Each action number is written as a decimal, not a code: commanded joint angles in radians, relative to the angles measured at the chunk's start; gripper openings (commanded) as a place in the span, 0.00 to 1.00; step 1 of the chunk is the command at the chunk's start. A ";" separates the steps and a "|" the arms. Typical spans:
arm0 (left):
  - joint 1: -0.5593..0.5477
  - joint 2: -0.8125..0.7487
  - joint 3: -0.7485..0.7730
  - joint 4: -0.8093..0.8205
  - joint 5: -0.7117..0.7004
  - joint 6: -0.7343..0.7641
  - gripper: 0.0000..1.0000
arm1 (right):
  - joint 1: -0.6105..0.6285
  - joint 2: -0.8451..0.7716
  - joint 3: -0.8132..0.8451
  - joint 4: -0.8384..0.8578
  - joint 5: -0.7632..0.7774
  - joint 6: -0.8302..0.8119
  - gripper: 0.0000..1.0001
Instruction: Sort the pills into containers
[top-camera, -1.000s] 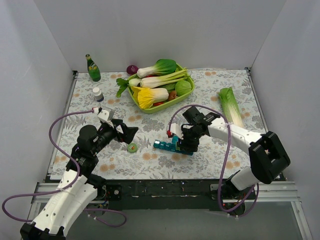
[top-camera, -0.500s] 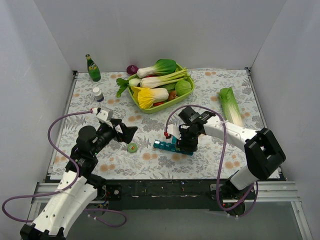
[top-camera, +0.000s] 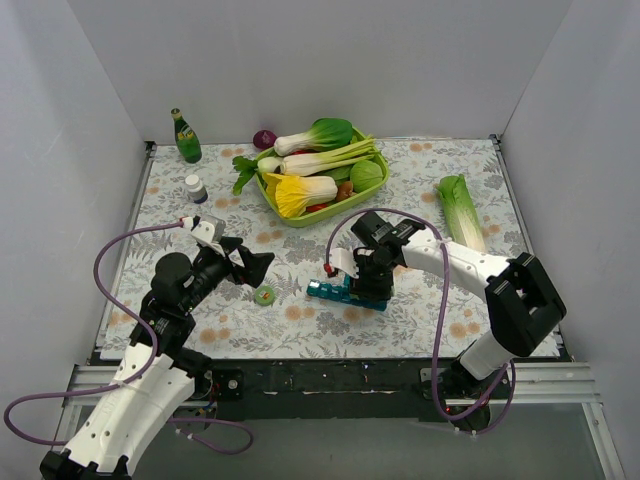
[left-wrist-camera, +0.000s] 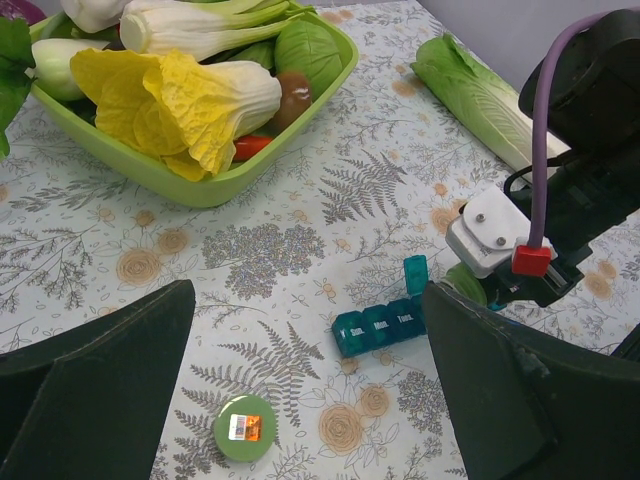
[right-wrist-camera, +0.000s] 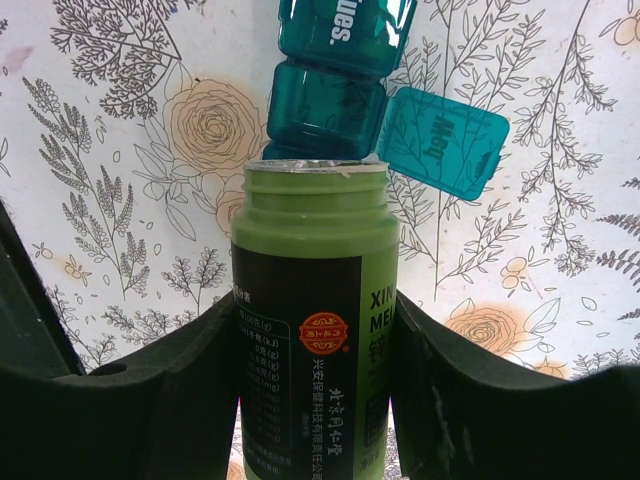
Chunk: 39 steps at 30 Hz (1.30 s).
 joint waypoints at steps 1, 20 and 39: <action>0.005 -0.012 0.000 0.006 -0.013 0.016 0.98 | 0.013 0.017 0.046 -0.040 0.022 0.007 0.01; 0.006 -0.022 -0.004 0.007 -0.011 0.018 0.98 | 0.026 0.040 0.063 -0.043 0.035 0.017 0.01; 0.005 -0.010 -0.004 0.006 -0.010 0.013 0.98 | 0.026 -0.003 0.044 -0.004 -0.019 0.033 0.01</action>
